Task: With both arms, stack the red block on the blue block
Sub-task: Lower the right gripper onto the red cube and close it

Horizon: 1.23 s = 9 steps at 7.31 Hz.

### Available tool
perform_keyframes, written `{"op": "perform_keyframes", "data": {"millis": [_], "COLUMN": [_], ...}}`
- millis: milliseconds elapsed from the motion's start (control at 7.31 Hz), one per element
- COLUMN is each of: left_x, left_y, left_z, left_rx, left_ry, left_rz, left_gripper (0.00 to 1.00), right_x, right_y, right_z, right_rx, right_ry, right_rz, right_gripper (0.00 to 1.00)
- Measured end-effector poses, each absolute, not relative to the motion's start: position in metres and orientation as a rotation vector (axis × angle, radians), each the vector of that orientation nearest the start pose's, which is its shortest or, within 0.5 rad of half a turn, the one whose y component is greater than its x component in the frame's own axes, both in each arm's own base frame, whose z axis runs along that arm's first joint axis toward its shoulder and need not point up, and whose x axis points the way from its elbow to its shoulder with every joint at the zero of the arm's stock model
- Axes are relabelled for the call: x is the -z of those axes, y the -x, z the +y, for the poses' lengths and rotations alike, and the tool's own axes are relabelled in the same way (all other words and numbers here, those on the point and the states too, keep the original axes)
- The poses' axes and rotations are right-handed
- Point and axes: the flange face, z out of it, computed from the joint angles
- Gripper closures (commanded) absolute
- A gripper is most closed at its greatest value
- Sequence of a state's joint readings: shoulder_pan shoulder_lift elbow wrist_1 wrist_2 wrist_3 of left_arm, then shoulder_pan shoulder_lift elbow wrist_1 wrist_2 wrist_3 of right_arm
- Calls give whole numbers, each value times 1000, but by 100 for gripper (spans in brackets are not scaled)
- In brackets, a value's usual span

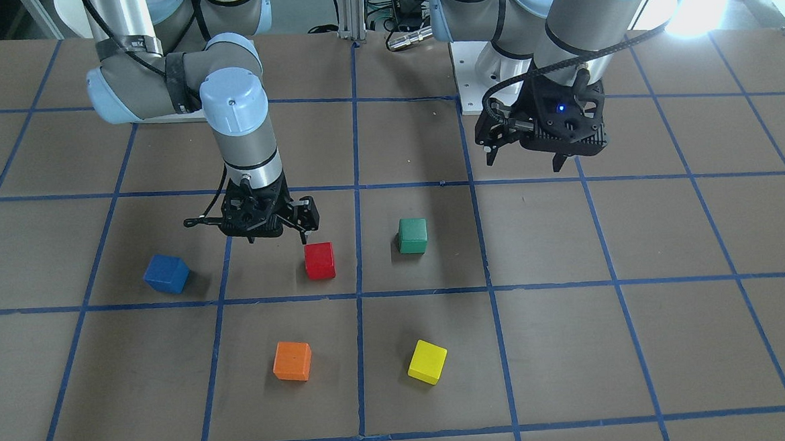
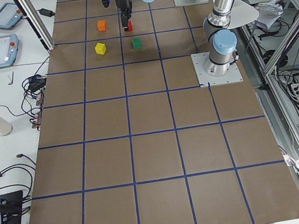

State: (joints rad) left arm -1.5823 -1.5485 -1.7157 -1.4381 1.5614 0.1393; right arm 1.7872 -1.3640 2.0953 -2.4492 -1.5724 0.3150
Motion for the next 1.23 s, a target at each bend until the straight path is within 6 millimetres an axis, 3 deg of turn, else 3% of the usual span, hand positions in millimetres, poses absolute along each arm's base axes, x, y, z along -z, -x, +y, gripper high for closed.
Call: {"op": "perform_keyframes", "data": {"millis": [547, 957, 1231], "left_x": [-429, -430, -430], "left_y": [141, 141, 141], "left_z": [-479, -479, -479], "left_rx": [89, 101, 103], "left_ry": [-226, -227, -228], "left_rz": [3141, 3143, 3144], "left_gripper": [0, 0, 0], "right_x": [-229, -213, -207], "right_y": [-281, -289, -290], "right_z": [-460, -468, -471], "right_rx": [218, 208, 219], "right_ry": [-217, -206, -201], "right_rz": [3027, 3030, 3036], "right_gripper": [0, 0, 45]}}
